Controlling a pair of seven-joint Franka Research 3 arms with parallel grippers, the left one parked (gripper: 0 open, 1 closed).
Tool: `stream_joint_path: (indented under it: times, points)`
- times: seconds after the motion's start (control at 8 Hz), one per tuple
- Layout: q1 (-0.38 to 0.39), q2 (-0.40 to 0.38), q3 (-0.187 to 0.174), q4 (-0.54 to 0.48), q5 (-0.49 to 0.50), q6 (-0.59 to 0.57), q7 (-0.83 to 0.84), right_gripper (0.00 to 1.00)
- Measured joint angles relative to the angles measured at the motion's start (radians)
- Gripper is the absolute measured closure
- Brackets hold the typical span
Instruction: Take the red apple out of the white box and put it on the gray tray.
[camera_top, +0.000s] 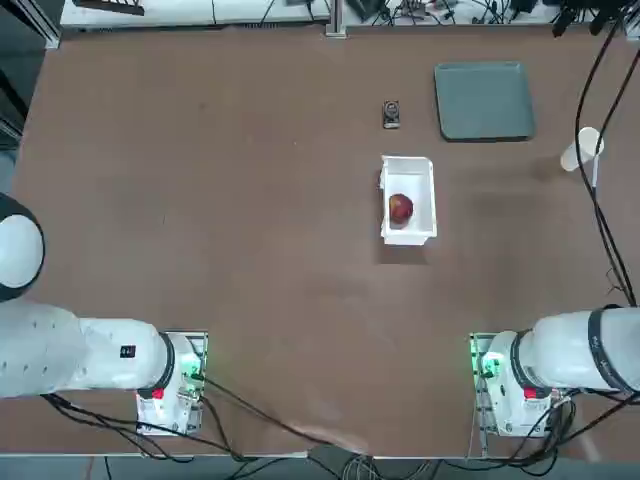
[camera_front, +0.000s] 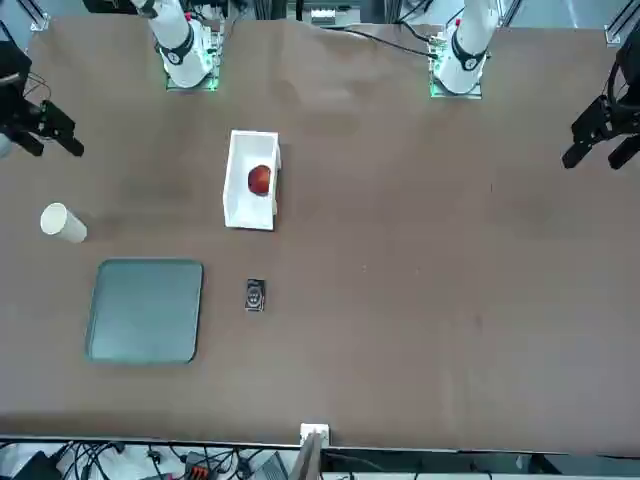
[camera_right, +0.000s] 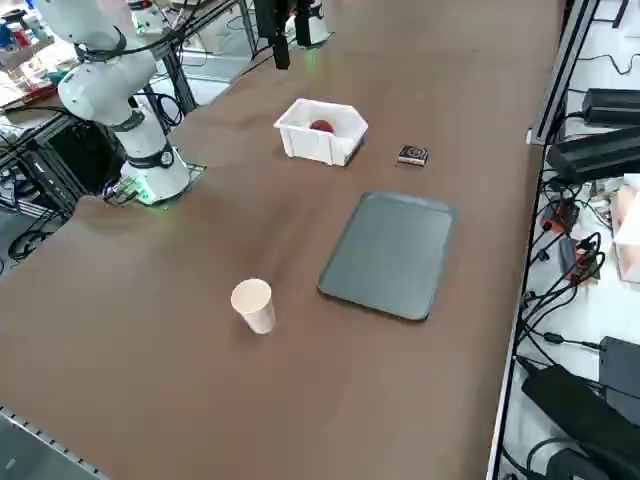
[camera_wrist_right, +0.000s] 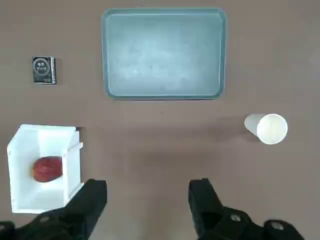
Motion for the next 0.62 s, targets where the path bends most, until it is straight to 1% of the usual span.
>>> stream_joint_path:
  times: [0.5,0.62]
  points:
    - [0.001,0.001,0.002,0.001,0.012,-0.005,0.001,0.01]
    - [0.004,0.002,0.006,0.0,0.023,-0.01,0.034,0.01]
